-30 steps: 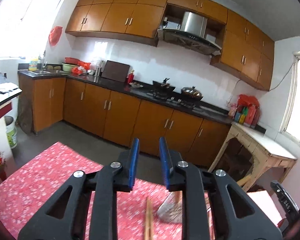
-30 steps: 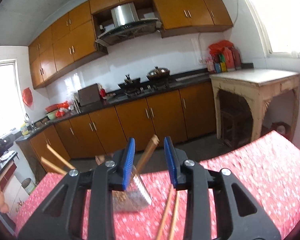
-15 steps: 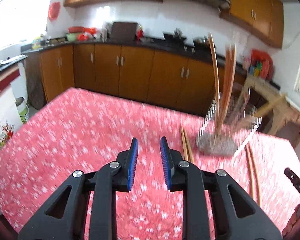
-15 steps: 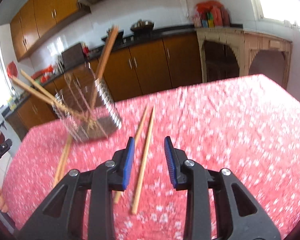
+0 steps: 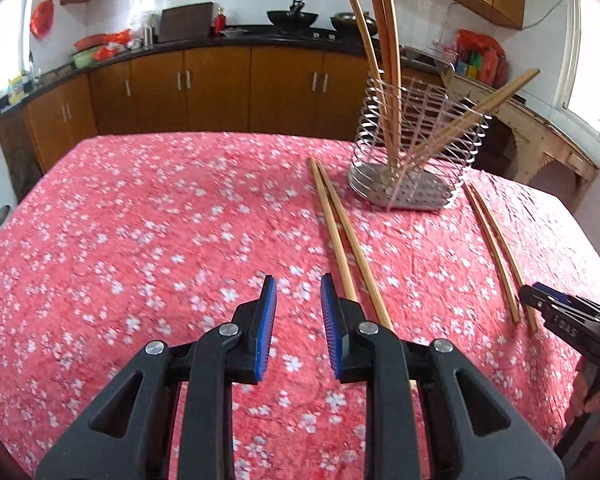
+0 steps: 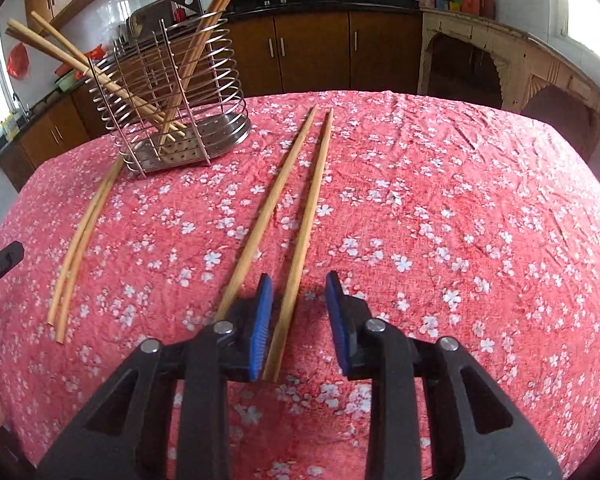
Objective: Organize utensils
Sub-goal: 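Close the right tool on a chopstick while the left tool grasps another chopstick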
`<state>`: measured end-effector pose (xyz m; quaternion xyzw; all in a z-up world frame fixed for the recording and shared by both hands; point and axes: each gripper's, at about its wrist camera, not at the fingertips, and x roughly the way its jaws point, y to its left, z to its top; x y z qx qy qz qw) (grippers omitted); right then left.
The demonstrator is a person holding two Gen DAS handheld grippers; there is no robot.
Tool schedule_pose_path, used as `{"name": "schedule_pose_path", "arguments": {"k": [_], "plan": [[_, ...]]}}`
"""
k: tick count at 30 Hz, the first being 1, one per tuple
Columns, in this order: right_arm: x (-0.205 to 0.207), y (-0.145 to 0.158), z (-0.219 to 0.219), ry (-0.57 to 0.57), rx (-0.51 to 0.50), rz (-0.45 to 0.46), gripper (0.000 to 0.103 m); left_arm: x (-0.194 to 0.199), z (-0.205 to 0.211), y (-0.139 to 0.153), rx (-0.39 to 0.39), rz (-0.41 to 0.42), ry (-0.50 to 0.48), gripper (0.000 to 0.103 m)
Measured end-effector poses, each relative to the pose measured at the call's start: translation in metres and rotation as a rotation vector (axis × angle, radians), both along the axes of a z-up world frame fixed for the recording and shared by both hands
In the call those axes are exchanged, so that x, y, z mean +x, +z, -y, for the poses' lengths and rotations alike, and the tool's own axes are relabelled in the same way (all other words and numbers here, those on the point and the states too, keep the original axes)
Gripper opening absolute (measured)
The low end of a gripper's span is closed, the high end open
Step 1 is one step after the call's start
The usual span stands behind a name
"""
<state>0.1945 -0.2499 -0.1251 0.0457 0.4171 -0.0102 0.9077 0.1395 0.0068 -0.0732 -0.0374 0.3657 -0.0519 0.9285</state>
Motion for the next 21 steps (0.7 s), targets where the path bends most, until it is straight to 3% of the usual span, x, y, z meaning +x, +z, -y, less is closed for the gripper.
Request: {"name": "schedule_pose_path", "arguments": {"k": [3, 8, 21], "plan": [[0.002, -0.001, 0.005, -0.012, 0.0, -0.008, 0.008, 0.0, 0.003, -0.004, -0.02, -0.022, -0.025, 0.023], [0.007, -0.001, 0.04, -0.183, 0.046, -0.016, 0.008, 0.002, 0.014, -0.012, -0.021, -0.06, -0.07, 0.023], [0.008, -0.002, 0.03, -0.151, 0.013, -0.013, 0.008, 0.011, 0.039, -0.027, 0.039, -0.124, -0.085, 0.023]]}}
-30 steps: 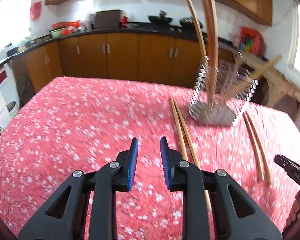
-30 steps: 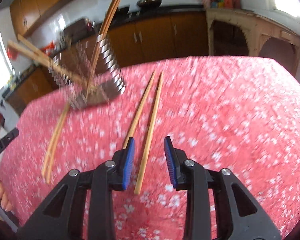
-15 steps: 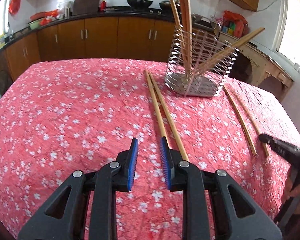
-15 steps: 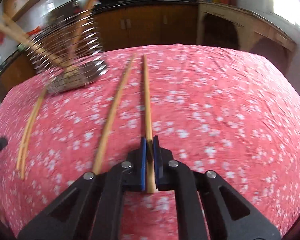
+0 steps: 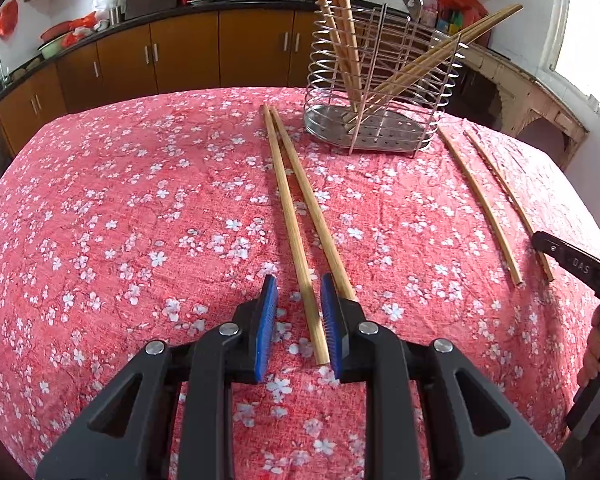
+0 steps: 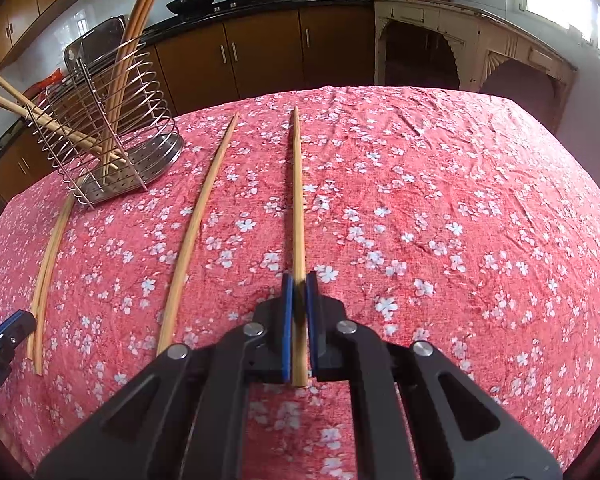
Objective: Organize utensils
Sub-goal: 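Close the right tool on a chopstick while the left tool grasps another chopstick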
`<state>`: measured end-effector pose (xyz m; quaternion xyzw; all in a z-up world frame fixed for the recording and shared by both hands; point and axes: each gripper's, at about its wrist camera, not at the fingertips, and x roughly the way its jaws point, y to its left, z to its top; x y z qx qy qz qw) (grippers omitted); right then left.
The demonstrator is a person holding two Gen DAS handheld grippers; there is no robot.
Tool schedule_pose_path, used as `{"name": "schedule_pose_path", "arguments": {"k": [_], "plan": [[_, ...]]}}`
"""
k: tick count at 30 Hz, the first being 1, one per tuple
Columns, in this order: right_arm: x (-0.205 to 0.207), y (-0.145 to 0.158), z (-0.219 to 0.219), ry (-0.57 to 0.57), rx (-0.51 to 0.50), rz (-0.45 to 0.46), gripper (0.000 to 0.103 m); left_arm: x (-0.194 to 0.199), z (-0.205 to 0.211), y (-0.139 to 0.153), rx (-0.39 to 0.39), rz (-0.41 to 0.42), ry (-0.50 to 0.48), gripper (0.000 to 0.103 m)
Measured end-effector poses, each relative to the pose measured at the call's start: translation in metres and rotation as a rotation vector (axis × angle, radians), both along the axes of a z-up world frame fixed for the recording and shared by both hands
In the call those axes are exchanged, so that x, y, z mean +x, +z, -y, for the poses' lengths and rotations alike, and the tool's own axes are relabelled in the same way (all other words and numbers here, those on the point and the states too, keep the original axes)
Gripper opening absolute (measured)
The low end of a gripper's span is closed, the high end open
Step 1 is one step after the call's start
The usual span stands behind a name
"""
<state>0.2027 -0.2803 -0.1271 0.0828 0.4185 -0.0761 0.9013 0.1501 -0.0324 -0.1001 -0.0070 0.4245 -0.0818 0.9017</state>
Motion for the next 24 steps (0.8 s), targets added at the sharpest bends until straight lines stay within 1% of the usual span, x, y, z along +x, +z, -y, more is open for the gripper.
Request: {"name": "schedule_pose_path", "arguments": {"k": [2, 3, 5, 8, 10, 12, 15, 19, 24], "plan": [[0.002, 0.0, -0.001, 0.005, -0.008, 0.001, 0.008, 0.002, 0.002, 0.0, 0.026, 0.0, 0.006, 0.022], [0.002, 0.0, -0.003, 0.013, -0.009, 0.002, 0.008, 0.003, 0.003, 0.0, 0.036, 0.001, 0.012, 0.015], [0.001, 0.0, -0.006, 0.026, -0.01, 0.002, 0.008, 0.006, -0.002, 0.0, 0.05, -0.002, 0.036, 0.008], [0.0, -0.001, -0.001, 0.03, 0.008, 0.001, 0.008, 0.012, -0.018, 0.001, 0.056, -0.013, 0.085, 0.007], [-0.001, 0.0, 0.002, 0.026, 0.003, 0.003, 0.008, 0.016, -0.035, 0.002, 0.061, -0.02, 0.123, 0.007], [-0.002, 0.0, 0.003, 0.03, -0.004, 0.007, 0.008, 0.018, -0.047, 0.002, 0.059, -0.023, 0.141, 0.007], [-0.004, 0.0, 0.002, 0.03, -0.017, 0.009, 0.008, 0.02, -0.057, 0.002, 0.053, -0.021, 0.142, 0.008], [-0.006, 0.0, 0.006, 0.03, -0.002, 0.011, 0.008, 0.017, -0.055, 0.002, 0.068, -0.006, 0.142, 0.008], [-0.007, -0.001, 0.007, 0.03, 0.001, 0.012, 0.008, 0.015, -0.056, 0.002, 0.024, -0.007, 0.141, 0.008]]}}
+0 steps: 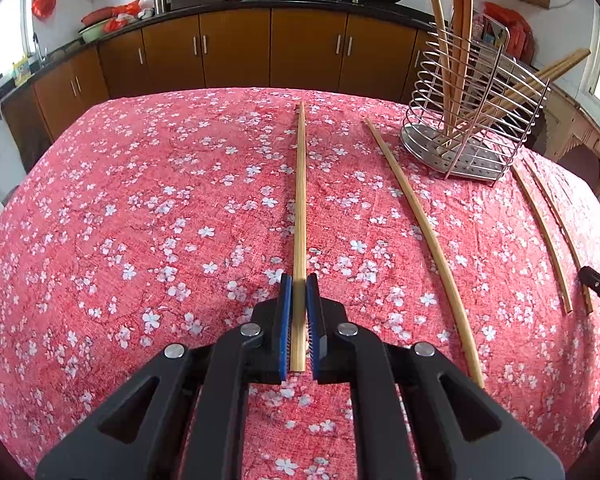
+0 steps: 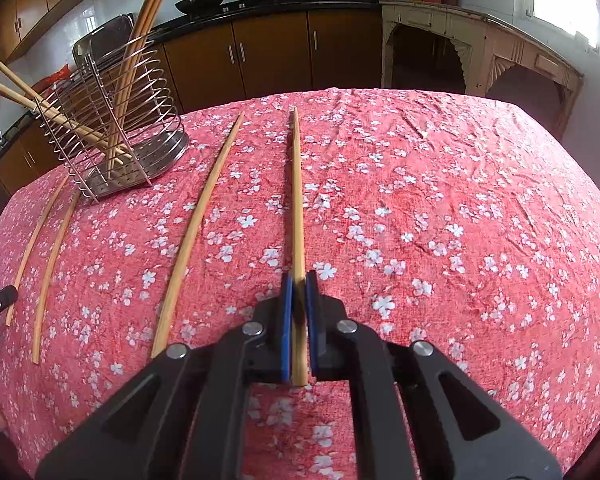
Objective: Organize utensils
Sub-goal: 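Close the right tool on a chopstick while the left tool grasps another chopstick, then lift both held chopsticks upright and carry them over the wire holder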
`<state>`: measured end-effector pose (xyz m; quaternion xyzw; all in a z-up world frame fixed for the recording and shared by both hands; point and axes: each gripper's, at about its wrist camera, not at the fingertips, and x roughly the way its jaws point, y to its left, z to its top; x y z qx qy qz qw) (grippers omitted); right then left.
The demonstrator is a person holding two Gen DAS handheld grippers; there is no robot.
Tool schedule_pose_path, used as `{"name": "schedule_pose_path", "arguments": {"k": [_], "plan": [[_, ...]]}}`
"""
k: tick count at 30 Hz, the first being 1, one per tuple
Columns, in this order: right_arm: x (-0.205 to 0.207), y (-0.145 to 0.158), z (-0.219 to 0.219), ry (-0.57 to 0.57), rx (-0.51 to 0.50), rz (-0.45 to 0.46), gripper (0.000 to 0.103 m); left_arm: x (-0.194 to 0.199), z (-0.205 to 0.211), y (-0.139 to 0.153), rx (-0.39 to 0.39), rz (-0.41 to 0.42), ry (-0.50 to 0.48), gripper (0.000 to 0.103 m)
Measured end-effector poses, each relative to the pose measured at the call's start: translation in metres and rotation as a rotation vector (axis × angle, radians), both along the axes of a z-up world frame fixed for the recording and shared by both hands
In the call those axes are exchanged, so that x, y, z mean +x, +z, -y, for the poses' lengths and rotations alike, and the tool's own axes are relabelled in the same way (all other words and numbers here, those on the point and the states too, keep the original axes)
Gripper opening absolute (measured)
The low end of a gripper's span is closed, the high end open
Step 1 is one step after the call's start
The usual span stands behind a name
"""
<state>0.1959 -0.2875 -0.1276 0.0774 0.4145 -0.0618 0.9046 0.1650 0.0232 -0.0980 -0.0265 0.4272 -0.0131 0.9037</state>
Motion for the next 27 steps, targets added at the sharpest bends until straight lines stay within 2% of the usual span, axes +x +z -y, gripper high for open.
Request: {"name": "schedule_pose_path", "arguments": {"k": [15, 20, 23, 27], "plan": [[0.0, 0.001, -0.003, -0.006, 0.007, 0.0, 0.008, -0.002, -0.007, -0.001, -0.034, 0.001, 0.0, 0.008], [-0.006, 0.002, -0.014, 0.011, -0.057, -0.011, 0.009, -0.002, 0.0, 0.0, 0.019, -0.001, -0.003, 0.008], [-0.009, 0.003, -0.011, 0.014, -0.032, -0.007, 0.009, -0.002, 0.008, -0.001, 0.077, -0.001, -0.003, 0.008], [-0.012, 0.005, -0.007, 0.018, -0.007, 0.002, 0.008, -0.003, 0.008, -0.001, 0.085, 0.0, -0.013, 0.007]]}}
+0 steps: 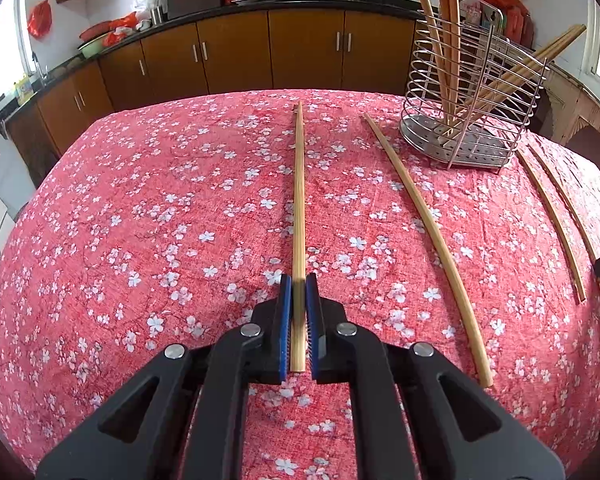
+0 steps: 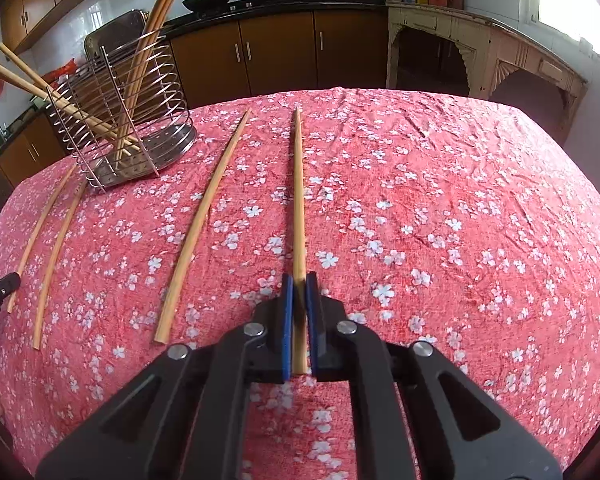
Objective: Organize utensils
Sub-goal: 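Lift both held chopsticks upright and carry them over the wire holder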
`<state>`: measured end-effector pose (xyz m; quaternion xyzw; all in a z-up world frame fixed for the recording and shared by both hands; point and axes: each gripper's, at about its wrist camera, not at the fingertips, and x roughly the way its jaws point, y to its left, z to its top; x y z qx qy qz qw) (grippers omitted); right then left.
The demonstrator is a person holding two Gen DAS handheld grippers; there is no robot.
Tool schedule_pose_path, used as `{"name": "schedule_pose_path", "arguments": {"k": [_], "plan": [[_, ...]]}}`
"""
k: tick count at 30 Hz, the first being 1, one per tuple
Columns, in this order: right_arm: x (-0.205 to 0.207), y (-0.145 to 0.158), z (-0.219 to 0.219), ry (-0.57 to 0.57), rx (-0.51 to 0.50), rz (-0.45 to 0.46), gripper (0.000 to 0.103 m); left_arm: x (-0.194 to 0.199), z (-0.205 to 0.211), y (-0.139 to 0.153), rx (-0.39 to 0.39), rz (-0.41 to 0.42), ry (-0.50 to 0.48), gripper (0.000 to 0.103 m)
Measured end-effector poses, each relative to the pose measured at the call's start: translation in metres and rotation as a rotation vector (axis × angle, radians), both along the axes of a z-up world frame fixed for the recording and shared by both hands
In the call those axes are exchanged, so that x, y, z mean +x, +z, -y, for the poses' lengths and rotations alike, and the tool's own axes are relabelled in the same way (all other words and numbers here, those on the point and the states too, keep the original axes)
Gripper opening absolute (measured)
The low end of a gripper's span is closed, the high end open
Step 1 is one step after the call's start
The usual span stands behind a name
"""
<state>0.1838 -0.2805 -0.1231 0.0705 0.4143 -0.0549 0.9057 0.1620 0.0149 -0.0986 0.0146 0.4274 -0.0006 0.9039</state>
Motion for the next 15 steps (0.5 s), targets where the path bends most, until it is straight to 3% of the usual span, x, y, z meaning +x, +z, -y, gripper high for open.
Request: {"name": "schedule_pose_path", "arguments": {"k": [2, 8, 15], "plan": [[-0.009, 0.005, 0.001, 0.004, 0.004, 0.026, 0.008, -0.006, -0.002, 0.002, -0.015, 0.011, -0.016, 0.007], [-0.04, 0.044, 0.009, 0.003, -0.018, 0.177, 0.008, -0.039, -0.007, 0.031, -0.024, 0.156, -0.089, 0.007], [-0.064, 0.092, 0.017, 0.001, -0.031, 0.345, 0.008, -0.062, -0.026, 0.075, -0.132, 0.307, -0.093, 0.007]]}}
